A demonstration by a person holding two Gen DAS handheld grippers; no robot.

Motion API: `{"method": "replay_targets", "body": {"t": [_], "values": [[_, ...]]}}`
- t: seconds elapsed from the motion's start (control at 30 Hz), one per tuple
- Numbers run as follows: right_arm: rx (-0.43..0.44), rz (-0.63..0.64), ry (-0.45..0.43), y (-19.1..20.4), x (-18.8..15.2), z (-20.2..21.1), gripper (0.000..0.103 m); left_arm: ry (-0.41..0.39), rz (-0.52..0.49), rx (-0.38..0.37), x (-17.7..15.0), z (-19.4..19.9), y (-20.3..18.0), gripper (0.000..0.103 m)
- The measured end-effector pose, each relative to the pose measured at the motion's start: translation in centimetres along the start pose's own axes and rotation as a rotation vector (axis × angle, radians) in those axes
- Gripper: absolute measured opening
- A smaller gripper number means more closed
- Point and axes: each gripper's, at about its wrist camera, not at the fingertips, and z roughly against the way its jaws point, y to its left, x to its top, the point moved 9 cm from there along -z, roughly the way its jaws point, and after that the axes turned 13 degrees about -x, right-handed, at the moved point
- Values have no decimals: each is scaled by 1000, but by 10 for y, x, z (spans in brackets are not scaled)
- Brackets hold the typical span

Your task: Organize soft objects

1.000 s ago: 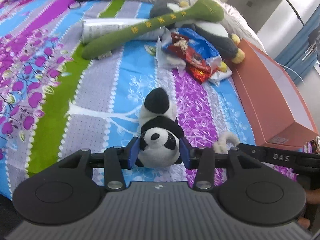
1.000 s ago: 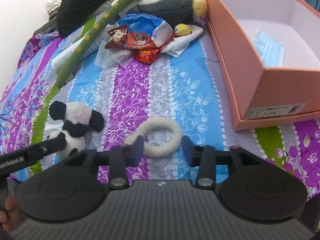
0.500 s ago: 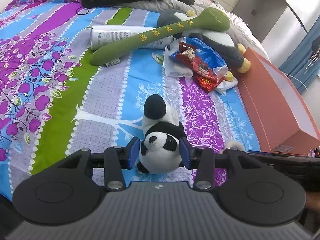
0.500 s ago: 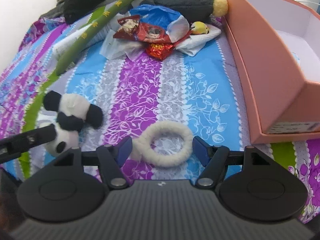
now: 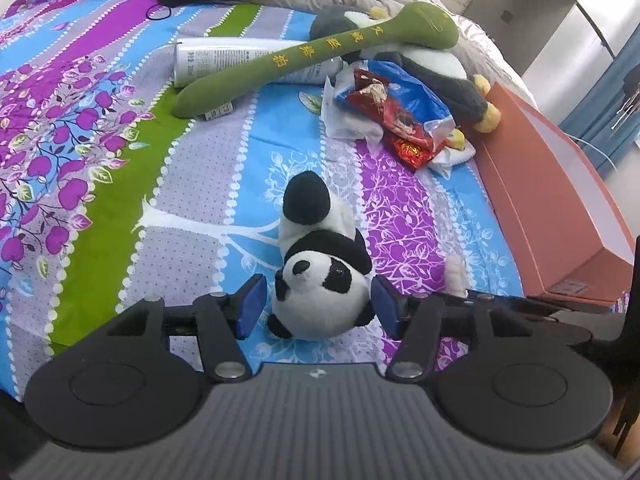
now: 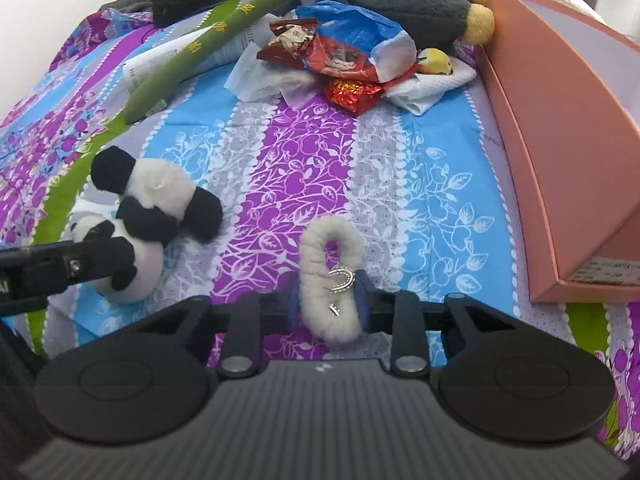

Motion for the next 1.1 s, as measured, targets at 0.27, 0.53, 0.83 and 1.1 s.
{"method": "replay_targets", "body": {"t": [0.27, 0.53, 0.83, 1.1], "values": [[5, 0, -12, -7, 0, 8, 31, 3, -13, 3, 0, -5, -3, 63], [19, -11, -1, -17, -3, 13, 31, 1, -8, 16, 0, -8, -1, 58], [28, -31, -31, -23, 5, 28, 31, -35, -12, 17, 9, 5, -9, 56], [36, -72, -97, -34, 23, 56, 31, -62, -38, -15, 21, 20, -30, 55]]}}
